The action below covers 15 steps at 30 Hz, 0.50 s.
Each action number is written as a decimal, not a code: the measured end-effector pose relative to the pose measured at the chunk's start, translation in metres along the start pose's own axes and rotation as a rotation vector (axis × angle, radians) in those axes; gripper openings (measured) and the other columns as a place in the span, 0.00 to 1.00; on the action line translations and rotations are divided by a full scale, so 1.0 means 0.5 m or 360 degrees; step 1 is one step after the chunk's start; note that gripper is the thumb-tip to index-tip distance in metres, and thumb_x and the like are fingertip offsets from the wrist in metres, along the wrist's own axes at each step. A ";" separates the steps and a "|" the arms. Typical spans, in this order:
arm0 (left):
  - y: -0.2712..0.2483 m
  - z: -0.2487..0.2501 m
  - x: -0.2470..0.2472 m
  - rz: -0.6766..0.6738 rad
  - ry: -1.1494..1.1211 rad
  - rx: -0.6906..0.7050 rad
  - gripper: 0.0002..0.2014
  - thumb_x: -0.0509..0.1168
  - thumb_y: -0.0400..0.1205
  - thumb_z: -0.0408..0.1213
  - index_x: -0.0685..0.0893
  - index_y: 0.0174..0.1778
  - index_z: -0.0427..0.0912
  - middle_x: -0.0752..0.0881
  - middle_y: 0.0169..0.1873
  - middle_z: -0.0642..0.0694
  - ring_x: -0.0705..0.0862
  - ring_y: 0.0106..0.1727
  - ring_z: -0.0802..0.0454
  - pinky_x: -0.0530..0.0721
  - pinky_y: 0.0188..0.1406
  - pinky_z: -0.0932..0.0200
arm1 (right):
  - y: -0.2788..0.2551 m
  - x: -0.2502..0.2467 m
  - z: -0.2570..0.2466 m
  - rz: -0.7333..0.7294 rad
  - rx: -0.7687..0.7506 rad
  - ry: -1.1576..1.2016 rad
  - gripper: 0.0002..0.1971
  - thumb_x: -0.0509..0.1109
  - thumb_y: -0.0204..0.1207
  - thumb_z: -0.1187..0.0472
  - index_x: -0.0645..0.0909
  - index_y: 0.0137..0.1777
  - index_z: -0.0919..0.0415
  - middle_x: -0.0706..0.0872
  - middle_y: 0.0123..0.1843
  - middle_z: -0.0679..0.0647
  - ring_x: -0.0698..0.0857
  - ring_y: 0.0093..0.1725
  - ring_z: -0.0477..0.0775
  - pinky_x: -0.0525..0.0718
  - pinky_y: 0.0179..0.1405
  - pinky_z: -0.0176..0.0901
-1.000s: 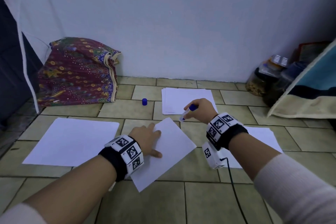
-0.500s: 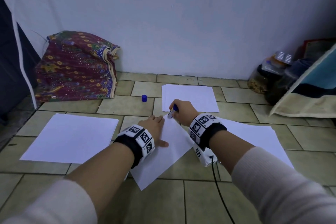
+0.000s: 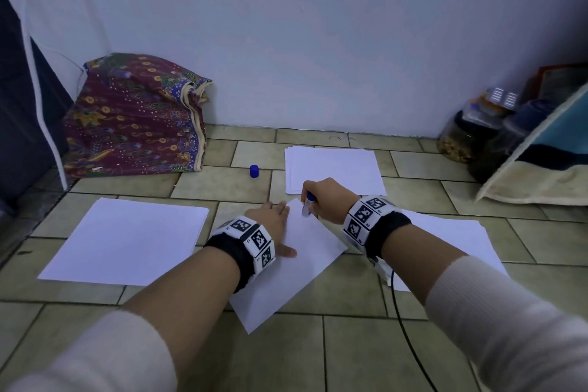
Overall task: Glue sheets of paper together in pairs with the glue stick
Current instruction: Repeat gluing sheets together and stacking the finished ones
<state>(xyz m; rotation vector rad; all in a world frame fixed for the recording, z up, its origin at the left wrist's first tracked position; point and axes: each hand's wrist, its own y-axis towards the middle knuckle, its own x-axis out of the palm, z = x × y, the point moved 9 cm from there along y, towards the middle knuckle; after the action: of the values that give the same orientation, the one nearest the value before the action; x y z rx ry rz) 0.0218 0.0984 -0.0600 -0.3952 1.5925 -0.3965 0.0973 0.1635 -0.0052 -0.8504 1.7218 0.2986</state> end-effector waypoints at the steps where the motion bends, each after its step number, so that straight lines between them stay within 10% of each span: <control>1: 0.000 0.000 0.000 0.0001 -0.0001 -0.0001 0.51 0.63 0.77 0.65 0.43 0.85 0.41 0.46 0.85 0.48 0.50 0.84 0.47 0.69 0.75 0.43 | -0.012 0.000 0.003 -0.0005 -0.0010 -0.0002 0.10 0.61 0.79 0.71 0.77 0.58 0.64 0.86 0.54 0.59 0.84 0.52 0.59 0.79 0.42 0.41; 8: 0.004 -0.001 0.003 0.0071 -0.0061 0.0008 0.51 0.64 0.77 0.64 0.45 0.84 0.40 0.47 0.85 0.48 0.51 0.84 0.48 0.71 0.74 0.42 | -0.101 0.012 0.033 -0.0044 -0.0066 0.0068 0.11 0.58 0.78 0.73 0.77 0.57 0.65 0.87 0.49 0.48 0.81 0.47 0.51 0.76 0.39 0.32; 15: -0.009 0.001 -0.017 0.0273 -0.0174 -0.0019 0.49 0.72 0.73 0.60 0.56 0.80 0.37 0.47 0.81 0.44 0.51 0.82 0.45 0.76 0.67 0.43 | -0.149 0.025 0.058 -0.0125 -0.0107 0.0003 0.07 0.63 0.76 0.74 0.78 0.52 0.68 0.89 0.52 0.54 0.85 0.53 0.54 0.84 0.50 0.46</control>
<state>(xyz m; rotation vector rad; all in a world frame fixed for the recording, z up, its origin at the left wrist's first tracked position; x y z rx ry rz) 0.0227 0.0986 -0.0504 -0.2819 1.5096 -0.2307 0.1671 0.1232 -0.0097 -0.9652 1.6836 0.3039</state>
